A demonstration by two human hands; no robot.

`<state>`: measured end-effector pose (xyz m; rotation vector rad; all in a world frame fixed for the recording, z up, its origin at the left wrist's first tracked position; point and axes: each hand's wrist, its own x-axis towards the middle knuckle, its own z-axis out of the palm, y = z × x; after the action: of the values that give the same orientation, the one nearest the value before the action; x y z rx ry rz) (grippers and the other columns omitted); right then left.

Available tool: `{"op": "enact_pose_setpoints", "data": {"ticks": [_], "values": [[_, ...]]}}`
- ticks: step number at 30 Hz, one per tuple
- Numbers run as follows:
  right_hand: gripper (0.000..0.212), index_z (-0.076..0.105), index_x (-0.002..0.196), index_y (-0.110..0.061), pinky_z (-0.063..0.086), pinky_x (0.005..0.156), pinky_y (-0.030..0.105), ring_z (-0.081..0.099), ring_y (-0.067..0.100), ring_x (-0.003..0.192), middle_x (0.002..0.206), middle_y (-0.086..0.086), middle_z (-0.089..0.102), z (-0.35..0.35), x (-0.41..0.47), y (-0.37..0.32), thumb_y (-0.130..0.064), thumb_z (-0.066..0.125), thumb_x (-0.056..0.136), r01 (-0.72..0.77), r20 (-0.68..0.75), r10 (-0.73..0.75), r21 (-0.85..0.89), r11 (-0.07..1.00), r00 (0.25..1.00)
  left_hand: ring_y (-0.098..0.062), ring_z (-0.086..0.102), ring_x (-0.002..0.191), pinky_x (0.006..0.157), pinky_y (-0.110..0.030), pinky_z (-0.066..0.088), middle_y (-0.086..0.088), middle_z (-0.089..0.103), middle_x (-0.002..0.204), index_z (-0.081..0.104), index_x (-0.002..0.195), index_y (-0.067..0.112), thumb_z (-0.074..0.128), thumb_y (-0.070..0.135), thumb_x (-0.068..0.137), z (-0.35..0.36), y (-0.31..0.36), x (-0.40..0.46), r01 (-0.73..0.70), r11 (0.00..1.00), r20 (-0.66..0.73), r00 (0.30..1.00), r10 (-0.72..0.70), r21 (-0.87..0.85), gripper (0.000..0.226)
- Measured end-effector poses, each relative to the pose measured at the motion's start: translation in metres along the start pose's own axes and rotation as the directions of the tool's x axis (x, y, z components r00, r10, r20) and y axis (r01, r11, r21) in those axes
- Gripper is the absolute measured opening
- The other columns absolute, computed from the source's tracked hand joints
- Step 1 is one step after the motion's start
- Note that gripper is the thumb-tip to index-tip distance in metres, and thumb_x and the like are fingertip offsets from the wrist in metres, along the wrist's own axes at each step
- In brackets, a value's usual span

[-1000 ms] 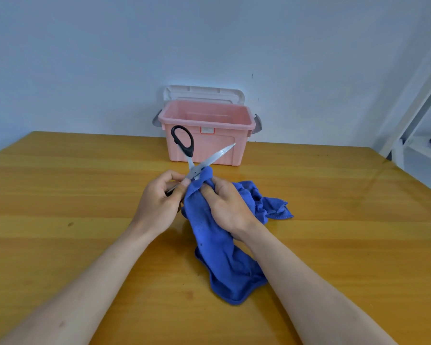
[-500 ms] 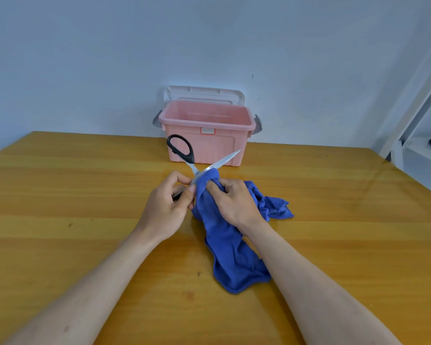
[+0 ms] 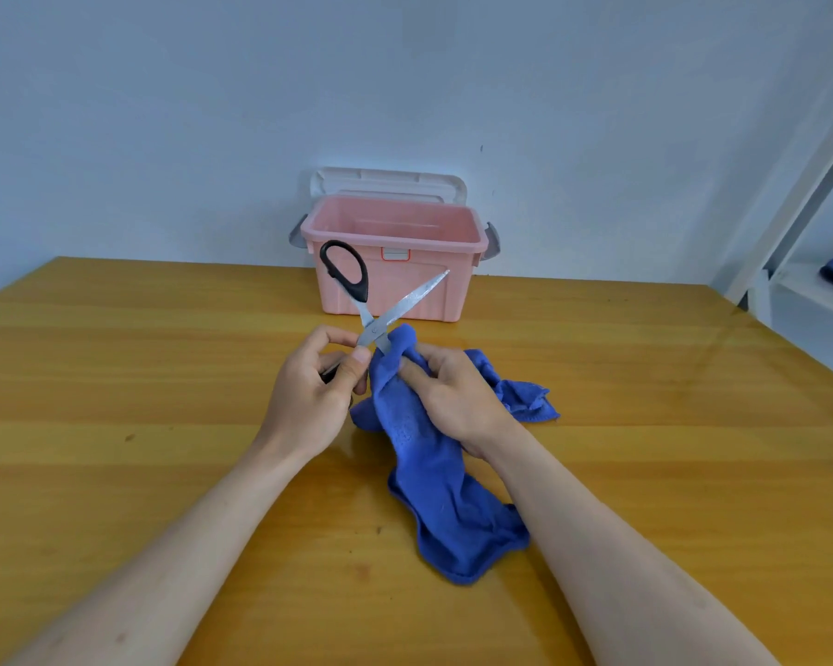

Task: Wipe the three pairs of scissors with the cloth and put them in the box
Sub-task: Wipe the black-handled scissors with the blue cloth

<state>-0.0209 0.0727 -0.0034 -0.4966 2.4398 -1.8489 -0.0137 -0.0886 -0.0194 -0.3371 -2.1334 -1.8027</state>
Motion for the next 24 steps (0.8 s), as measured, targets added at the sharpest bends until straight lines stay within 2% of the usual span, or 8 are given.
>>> {"op": "enact_pose_setpoints", "data": {"ticks": [3,7,9,11,13,17,21,24], "values": [[0.047,0.052,0.071,0.010,0.045,0.054,0.044,0.051,0.030,0.057,0.065,0.028,0.055,0.004,0.005,0.001,-0.028,0.057,0.099,0.037,-0.131,-0.047,-0.076,0.996,0.990,-0.004,0.043,0.043,0.047,-0.014,0.034,0.005,0.055,0.052,0.056,0.095,0.013,0.054,0.016,0.098,0.000,0.001,-0.003,-0.034,0.999,0.009,0.999,0.034,0.016,0.005],[0.050,0.039,0.057,-0.003,0.030,0.047,0.031,0.034,0.014,0.049,0.049,0.006,0.035,0.002,0.006,-0.001,-0.025,0.058,0.097,0.052,-0.185,-0.087,-0.186,0.981,0.979,-0.005,0.044,0.043,0.048,-0.015,0.034,0.003,0.057,0.054,0.059,0.092,0.019,0.056,0.021,0.097,0.003,0.002,-0.004,-0.042,0.998,0.001,0.999,0.042,0.038,0.006],[0.048,0.047,0.064,0.005,0.038,0.050,0.037,0.044,0.022,0.051,0.054,0.016,0.046,-0.001,0.006,0.000,-0.025,0.055,0.100,0.066,-0.142,-0.091,-0.174,0.983,0.986,-0.005,0.044,0.043,0.048,-0.015,0.035,0.003,0.057,0.055,0.059,0.091,0.020,0.057,0.019,0.097,0.003,0.002,-0.003,-0.035,0.999,-0.016,0.999,0.035,0.029,0.006],[0.039,0.061,0.081,0.008,0.052,0.063,0.045,0.064,0.034,0.069,0.074,0.025,0.065,-0.003,0.005,0.003,-0.023,0.051,0.102,0.078,-0.081,-0.085,-0.089,0.993,0.993,-0.005,0.043,0.042,0.046,-0.015,0.033,0.003,0.056,0.054,0.060,0.090,0.020,0.057,0.015,0.097,0.002,0.003,-0.002,-0.028,1.000,-0.033,0.999,0.028,-0.006,0.009],[0.030,0.065,0.094,0.005,0.056,0.075,0.045,0.069,0.034,0.083,0.088,0.024,0.069,-0.003,0.003,0.003,-0.019,0.049,0.103,0.068,-0.013,-0.068,0.010,0.998,0.998,-0.003,0.043,0.041,0.044,-0.014,0.033,0.004,0.057,0.052,0.060,0.088,0.020,0.056,0.013,0.097,0.002,0.004,-0.001,-0.021,0.999,-0.059,0.998,0.018,-0.041,0.012],[0.020,0.063,0.102,0.004,0.058,0.077,0.039,0.069,0.025,0.082,0.087,0.013,0.068,-0.005,-0.001,0.000,-0.008,0.047,0.102,-0.009,0.131,-0.021,0.227,0.974,0.991,-0.002,0.055,0.046,0.043,-0.017,0.040,0.011,0.066,0.057,0.060,0.087,0.023,0.057,0.013,0.097,-0.001,0.007,0.002,0.003,0.999,-0.114,0.993,-0.009,-0.051,0.014],[0.019,0.067,0.092,-0.004,0.053,0.076,0.031,0.066,0.018,0.082,0.084,0.009,0.068,-0.010,0.000,-0.002,-0.007,0.050,0.101,0.068,0.111,-0.075,0.068,0.995,0.991,-0.007,0.047,0.044,0.044,-0.020,0.037,0.005,0.060,0.054,0.060,0.086,0.024,0.058,0.015,0.097,-0.003,0.006,0.001,-0.020,0.999,-0.109,0.994,0.015,-0.043,0.014],[0.033,0.055,0.074,0.009,0.042,0.057,0.028,0.049,0.016,0.060,0.063,0.013,0.051,-0.008,0.002,-0.001,-0.011,0.055,0.099,0.108,-0.002,-0.108,-0.098,0.989,0.994,-0.010,0.039,0.043,0.046,-0.021,0.033,0.004,0.054,0.053,0.058,0.086,0.023,0.057,0.015,0.097,-0.002,0.005,0.000,-0.041,0.998,-0.103,0.994,0.036,-0.039,0.014]]}}
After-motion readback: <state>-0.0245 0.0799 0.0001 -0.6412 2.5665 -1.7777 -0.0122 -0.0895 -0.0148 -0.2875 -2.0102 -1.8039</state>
